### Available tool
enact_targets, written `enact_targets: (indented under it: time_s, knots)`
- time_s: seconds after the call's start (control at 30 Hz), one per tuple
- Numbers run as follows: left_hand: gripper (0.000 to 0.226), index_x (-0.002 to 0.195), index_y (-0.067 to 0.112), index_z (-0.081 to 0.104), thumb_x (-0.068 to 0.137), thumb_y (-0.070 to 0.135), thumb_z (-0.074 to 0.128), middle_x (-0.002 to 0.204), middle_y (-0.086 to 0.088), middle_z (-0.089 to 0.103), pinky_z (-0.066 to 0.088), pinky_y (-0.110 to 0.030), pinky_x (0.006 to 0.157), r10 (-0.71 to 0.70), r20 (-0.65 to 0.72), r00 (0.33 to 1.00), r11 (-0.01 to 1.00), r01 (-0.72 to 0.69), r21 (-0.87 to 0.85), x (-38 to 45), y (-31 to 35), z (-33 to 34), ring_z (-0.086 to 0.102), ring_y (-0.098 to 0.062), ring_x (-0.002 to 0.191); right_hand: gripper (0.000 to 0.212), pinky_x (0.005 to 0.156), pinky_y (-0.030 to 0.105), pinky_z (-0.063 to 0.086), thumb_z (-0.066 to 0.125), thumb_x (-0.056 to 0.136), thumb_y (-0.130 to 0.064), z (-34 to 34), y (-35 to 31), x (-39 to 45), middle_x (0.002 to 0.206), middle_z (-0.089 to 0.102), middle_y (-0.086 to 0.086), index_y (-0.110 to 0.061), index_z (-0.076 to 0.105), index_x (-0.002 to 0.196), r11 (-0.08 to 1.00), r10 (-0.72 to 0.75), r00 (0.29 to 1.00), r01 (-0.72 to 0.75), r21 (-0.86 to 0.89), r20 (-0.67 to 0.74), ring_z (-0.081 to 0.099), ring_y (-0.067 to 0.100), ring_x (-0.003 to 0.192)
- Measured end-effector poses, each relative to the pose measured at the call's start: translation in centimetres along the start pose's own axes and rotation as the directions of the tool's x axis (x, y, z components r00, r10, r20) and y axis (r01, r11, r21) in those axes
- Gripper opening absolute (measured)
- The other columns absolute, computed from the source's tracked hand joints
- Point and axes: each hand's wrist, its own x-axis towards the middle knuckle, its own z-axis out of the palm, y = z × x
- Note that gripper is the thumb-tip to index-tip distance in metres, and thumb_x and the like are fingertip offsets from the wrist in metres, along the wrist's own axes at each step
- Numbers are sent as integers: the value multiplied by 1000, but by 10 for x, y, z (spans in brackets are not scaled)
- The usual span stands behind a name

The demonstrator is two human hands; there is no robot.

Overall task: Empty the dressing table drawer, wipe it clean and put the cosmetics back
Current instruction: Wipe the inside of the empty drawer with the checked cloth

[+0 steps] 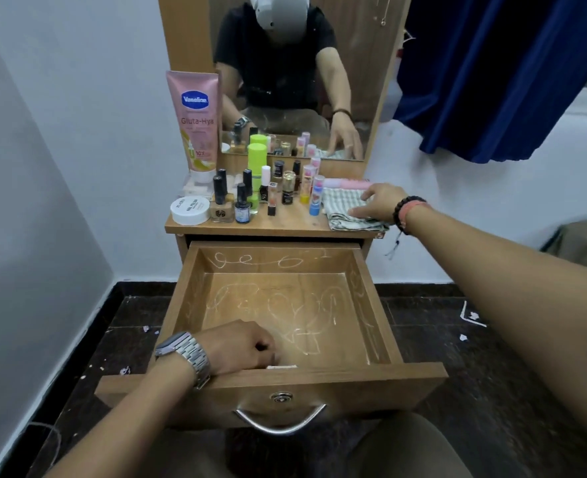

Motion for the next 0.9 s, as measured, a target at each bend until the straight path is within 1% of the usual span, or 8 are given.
enact_targets:
  time_s: [0.13,0.23,0.3,0.5,0.6,0.67,0.8,0.9]
  knots:
    - [23,92,28,69,89,44,53,97,9,69,49,-40,91,-7,-50,999,1000,6,-10,-1,-2,1,63,-11,93,22,81,22,41,75,83,-21,2,9,-4,129,59,9,-15,63,100,969,48,995,-24,245,-93,57,23,114]
    - [21,92,27,70,91,39,53,96,10,70,49,-35,90,-5,-85,996,1000,5,-5,-3,2,1,63,-9,91,40,84,30,50,80,77,-17,4,16,-7,124,58,12,-11,59,111,937,77,993,-40,347,-93,59,26,108]
    - [18,89,29,69,93,36,53,95,11,69,49,-32,89,-7,-106,994,1000,6,-5,-4,3,1,62,-7,90,40,72,33,54,79,74,-12,7,23,-10,120,57,10,-16,56,107,905,99,991,-54,421,-86,60,24,95]
    - [8,95,34,61,93,32,54,101,13,66,47,-19,80,31,-294,955,994,3,113,-13,11,-2,60,-3,89,38,48,28,41,70,75,-4,-2,49,-54,108,58,13,-20,52,104,726,145,989,-88,682,-26,55,22,71]
    - [25,116,33,52,91,34,54,118,14,55,49,-29,81,135,-512,848,969,-6,246,-14,18,-2,56,-8,99,35,49,26,41,67,79,-2,-7,51,-97,104,56,11,-18,51,106,646,99,994,-34,763,-39,54,19,70]
    - [38,126,31,48,90,41,55,123,16,48,48,-28,84,251,-624,740,968,-182,174,-17,44,4,52,-4,104,34,58,28,47,66,81,-1,-9,53,-134,106,58,11,-17,52,108,581,64,998,-25,813,-15,58,20,79]
    - [58,134,26,43,85,55,54,130,11,45,42,-23,94,404,-698,591,886,-444,136,-23,119,24,47,-3,115,36,66,29,53,65,84,2,-9,51,-201,112,61,14,-14,52,114,413,-3,994,-98,905,109,64,21,84]
    - [53,131,20,46,85,43,61,128,8,48,45,-27,95,385,-786,484,848,-521,95,-29,153,46,48,-7,117,39,67,30,57,63,87,3,-4,47,-237,106,64,12,-10,50,121,208,-96,975,-179,962,202,67,20,82]
